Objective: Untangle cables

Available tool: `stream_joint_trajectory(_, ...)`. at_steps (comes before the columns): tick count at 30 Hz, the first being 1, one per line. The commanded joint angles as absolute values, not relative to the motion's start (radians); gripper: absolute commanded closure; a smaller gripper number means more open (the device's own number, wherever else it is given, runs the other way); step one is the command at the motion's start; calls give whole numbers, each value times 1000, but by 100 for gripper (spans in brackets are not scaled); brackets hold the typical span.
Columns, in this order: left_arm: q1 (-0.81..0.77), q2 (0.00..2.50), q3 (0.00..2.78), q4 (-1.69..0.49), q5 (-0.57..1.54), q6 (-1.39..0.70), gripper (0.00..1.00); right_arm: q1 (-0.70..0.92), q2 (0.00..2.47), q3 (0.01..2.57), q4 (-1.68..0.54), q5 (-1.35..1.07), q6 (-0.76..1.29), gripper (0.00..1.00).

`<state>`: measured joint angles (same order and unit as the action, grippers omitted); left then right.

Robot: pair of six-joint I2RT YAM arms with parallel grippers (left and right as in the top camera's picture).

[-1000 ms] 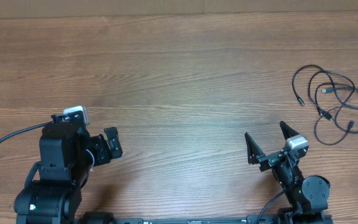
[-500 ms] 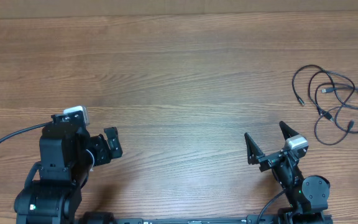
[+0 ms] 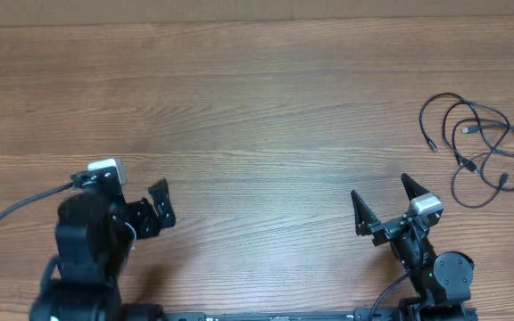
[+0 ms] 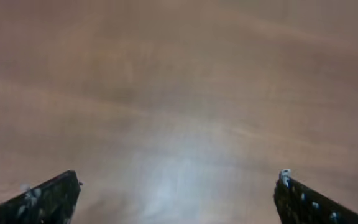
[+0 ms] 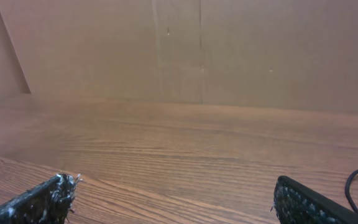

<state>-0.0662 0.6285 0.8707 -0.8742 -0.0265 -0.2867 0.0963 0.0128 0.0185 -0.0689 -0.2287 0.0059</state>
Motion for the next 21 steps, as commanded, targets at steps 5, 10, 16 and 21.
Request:
stream_joint_trajectory(5,-73,319,417,-430,70,-250,0,98,3,8,-62,-229,3,0)
stream_joint_trajectory(10,-73,178,253,-256,79,-262,1,98,3,8,-62,-230,2,0)
stream_joint_trajectory(16,-73,51,140,-115,63,-238,0,98,3,8,-62,-229,3,0)
stream_joint_trajectory(21,-73,4,59,29,45,-221,1,98,3,8,-62,-230,2,0)
